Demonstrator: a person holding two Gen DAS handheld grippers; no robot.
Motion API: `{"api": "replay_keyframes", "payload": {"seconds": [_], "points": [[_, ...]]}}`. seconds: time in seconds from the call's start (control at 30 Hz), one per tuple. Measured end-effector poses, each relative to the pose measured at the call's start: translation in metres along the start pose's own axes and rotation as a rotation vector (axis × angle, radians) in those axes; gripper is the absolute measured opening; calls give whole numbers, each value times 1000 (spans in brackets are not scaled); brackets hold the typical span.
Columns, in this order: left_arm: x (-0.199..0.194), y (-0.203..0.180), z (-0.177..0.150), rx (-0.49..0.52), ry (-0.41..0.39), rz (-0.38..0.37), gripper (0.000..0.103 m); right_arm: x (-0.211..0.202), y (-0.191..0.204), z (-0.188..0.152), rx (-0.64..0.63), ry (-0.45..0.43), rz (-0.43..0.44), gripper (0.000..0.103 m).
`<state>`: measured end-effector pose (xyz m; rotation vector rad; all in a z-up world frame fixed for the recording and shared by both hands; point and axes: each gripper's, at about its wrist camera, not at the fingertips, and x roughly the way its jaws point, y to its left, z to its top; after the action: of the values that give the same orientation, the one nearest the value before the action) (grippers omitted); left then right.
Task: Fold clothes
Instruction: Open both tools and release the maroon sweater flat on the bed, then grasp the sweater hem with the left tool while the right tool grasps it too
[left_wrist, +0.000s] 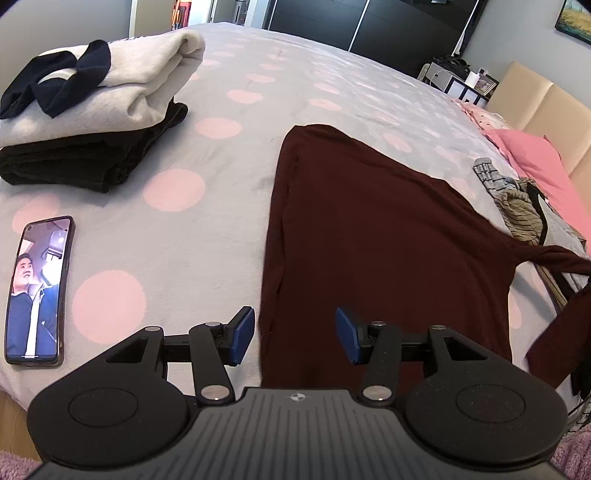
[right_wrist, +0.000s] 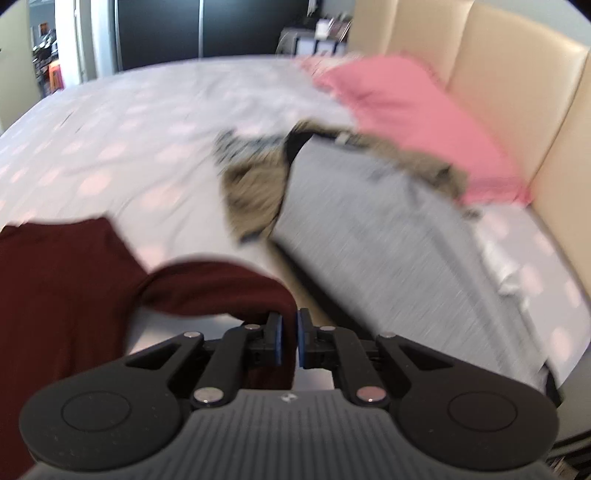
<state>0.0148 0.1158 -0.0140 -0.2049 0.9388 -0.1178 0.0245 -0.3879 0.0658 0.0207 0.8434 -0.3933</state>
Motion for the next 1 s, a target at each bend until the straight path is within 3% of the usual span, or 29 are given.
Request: {"api": "replay_keyframes", "payload": {"seconds": [0.13, 0.2, 0.27, 0.47, 0.57, 0.67, 0.83, 1.0], "points": [[1, 5, -4, 5, 20, 5, 47, 20, -2, 0, -32, -1, -78, 12], [0, 8, -8, 11, 45, -4, 47, 31, -7, -6, -31, 37, -95, 30], [-3, 9, -13, 28, 72, -12, 47, 36, -5, -14, -16, 65, -96, 33], [-8, 7, -38, 70, 155, -53, 49, 17, 30, -39, -148, 2, 6, 41], [-7, -1, -50, 88, 191, -76, 51, 4, 59, -55, -194, -13, 103, 43], [-2, -11, -61, 110, 226, -49, 52, -9, 86, -73, -215, -5, 212, 43], [12, -19, -74, 104, 286, -4, 52, -18, 126, -104, -262, 89, 357, 51], [22, -24, -76, 109, 283, -2, 48, 0, 135, -123, -225, 225, 394, 52]]}}
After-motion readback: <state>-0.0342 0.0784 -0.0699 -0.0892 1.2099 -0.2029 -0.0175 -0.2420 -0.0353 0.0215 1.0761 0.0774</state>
